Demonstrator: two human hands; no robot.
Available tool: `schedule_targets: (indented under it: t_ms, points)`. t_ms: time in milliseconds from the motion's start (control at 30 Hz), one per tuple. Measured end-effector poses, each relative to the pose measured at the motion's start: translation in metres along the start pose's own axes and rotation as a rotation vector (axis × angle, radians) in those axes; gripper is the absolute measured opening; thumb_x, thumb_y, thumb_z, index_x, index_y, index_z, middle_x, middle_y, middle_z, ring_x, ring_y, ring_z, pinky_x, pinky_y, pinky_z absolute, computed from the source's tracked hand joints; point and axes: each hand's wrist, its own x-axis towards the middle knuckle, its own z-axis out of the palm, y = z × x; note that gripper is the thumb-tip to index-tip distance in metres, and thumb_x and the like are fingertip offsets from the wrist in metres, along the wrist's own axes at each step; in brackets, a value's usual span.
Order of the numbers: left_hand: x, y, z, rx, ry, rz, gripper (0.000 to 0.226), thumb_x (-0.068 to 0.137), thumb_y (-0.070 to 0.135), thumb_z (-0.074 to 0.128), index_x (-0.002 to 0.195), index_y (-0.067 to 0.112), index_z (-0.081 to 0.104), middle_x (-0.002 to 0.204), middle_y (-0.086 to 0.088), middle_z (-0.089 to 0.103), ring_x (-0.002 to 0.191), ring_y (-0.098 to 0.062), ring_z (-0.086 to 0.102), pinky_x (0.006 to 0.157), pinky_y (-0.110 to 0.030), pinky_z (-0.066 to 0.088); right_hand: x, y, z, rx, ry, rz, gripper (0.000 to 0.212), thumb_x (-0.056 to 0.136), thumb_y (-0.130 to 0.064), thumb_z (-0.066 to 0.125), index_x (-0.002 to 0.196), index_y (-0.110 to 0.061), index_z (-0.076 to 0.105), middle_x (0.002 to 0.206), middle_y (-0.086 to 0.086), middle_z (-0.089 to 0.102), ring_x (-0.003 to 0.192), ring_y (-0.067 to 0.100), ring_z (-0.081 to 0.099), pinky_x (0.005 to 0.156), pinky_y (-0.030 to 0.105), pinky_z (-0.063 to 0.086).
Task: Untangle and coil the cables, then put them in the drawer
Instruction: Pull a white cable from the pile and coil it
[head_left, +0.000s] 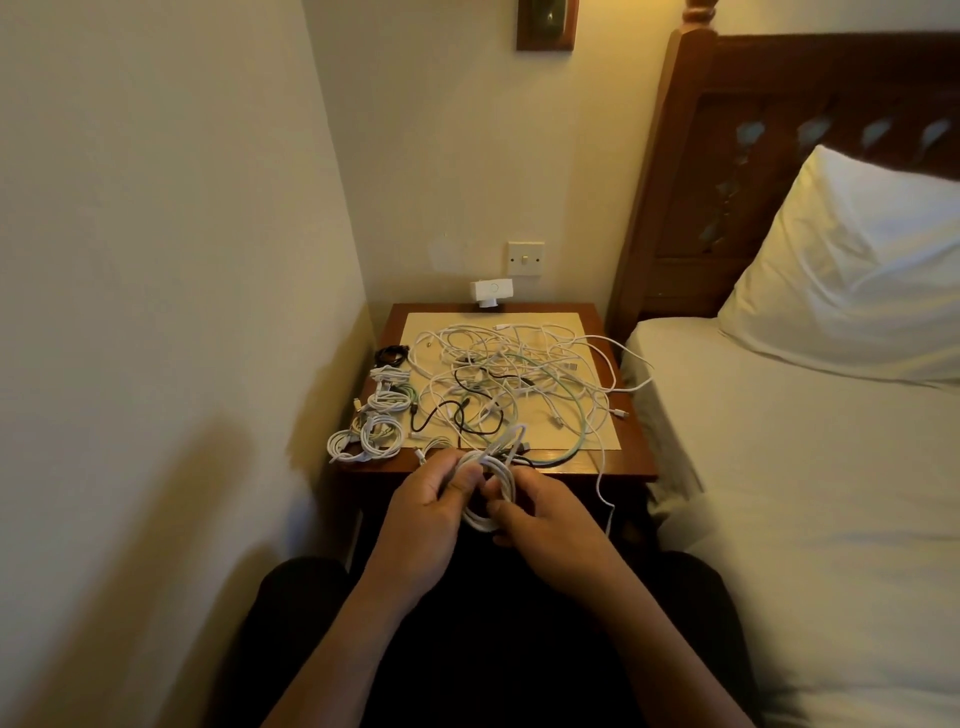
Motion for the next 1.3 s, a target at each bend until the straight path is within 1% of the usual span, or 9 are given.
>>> schedule_targets:
  t_ms: [133,200,300,500,700,800,900,1067,1300]
  points:
    - [0.005,0.003,-0.009,0.133,0.129,-0.016,0.022,0.106,0.035,0.05,0.1,0.028,0.07,0.097,0.01,0.072,0.092,-0.002,0.064,0.079,-0.028,0.05,-0.004,-0.009,-0.004,-0.509,-0.072,-0.028,0.012,0.106,-0.022,0.053,0.112,-0.029,0.059,0.103,-0.007,0.066,0.092,0.009,0.063,0.087,0.031,0.056]
    - [0.014,0.003,-0.025,0.098,0.196,-0.124,0.023,0.106,0.037,0.049,0.104,0.029,0.07,0.099,0.011,0.071,0.096,-0.002,0.064,0.082,-0.028,0.049,-0.011,-0.011,-0.012,-0.521,-0.12,-0.016,0.017,0.107,-0.024,0.05,0.12,-0.029,0.06,0.105,-0.009,0.066,0.093,0.007,0.063,0.09,0.032,0.057]
    - [0.027,0.0,-0.049,-0.027,0.236,-0.24,0.024,0.106,0.037,0.051,0.108,0.029,0.073,0.099,0.006,0.075,0.102,-0.016,0.069,0.095,-0.047,0.056,-0.026,-0.011,-0.024,-0.481,-0.136,-0.061,0.024,0.11,-0.031,0.043,0.124,-0.032,0.062,0.102,-0.014,0.066,0.092,0.004,0.061,0.086,0.026,0.053]
    - [0.013,0.011,-0.026,-0.453,0.158,-0.297,0.028,0.107,0.022,0.047,0.096,0.007,0.068,0.071,0.0,0.062,0.065,-0.016,0.054,0.061,-0.03,0.042,-0.02,0.01,-0.032,-0.674,0.12,-0.239,0.03,0.106,-0.04,0.05,0.127,-0.035,0.07,0.101,-0.019,0.045,0.1,0.002,0.038,0.083,0.019,0.037]
    - [-0.005,0.006,-0.02,-0.756,0.016,-0.402,0.03,0.102,0.018,0.051,0.112,-0.004,0.069,0.096,-0.022,0.071,0.083,-0.032,0.072,0.07,-0.036,0.06,-0.016,0.018,-0.018,-0.232,0.267,-0.104,0.015,0.095,-0.025,0.071,0.108,-0.034,0.073,0.097,-0.015,0.07,0.092,-0.002,0.064,0.084,0.019,0.053]
    - [-0.017,-0.002,-0.004,-0.594,0.03,-0.413,0.029,0.103,0.023,0.054,0.111,0.009,0.077,0.111,-0.019,0.074,0.102,-0.032,0.071,0.087,-0.044,0.06,-0.013,0.02,-0.003,0.281,0.325,0.031,0.01,0.092,-0.019,0.075,0.102,-0.022,0.073,0.097,-0.003,0.077,0.093,0.009,0.074,0.091,0.036,0.061]
    - [-0.024,-0.007,0.01,-0.416,0.082,-0.376,0.027,0.103,0.029,0.056,0.101,0.023,0.082,0.103,-0.011,0.075,0.095,-0.025,0.071,0.089,-0.042,0.06,-0.013,0.016,0.008,0.697,0.287,0.081,0.016,0.095,-0.01,0.069,0.111,-0.009,0.072,0.103,0.008,0.079,0.101,0.023,0.076,0.093,0.041,0.06]
    - [-0.025,-0.004,0.016,-0.304,0.195,-0.278,0.026,0.103,0.028,0.058,0.094,0.026,0.082,0.082,-0.01,0.075,0.068,-0.016,0.068,0.067,-0.03,0.058,-0.02,0.012,0.015,0.765,0.209,0.065,0.026,0.1,-0.003,0.056,0.121,-0.012,0.069,0.111,0.007,0.078,0.108,0.021,0.073,0.096,0.039,0.055]
    - [-0.023,-0.006,0.015,-0.32,0.155,-0.314,0.022,0.1,0.027,0.061,0.097,0.023,0.082,0.081,-0.01,0.074,0.067,-0.014,0.064,0.063,-0.026,0.053,-0.015,0.019,0.008,0.646,0.133,0.091,0.025,0.107,-0.02,0.049,0.117,-0.017,0.071,0.1,0.007,0.075,0.097,0.025,0.068,0.094,0.04,0.052]
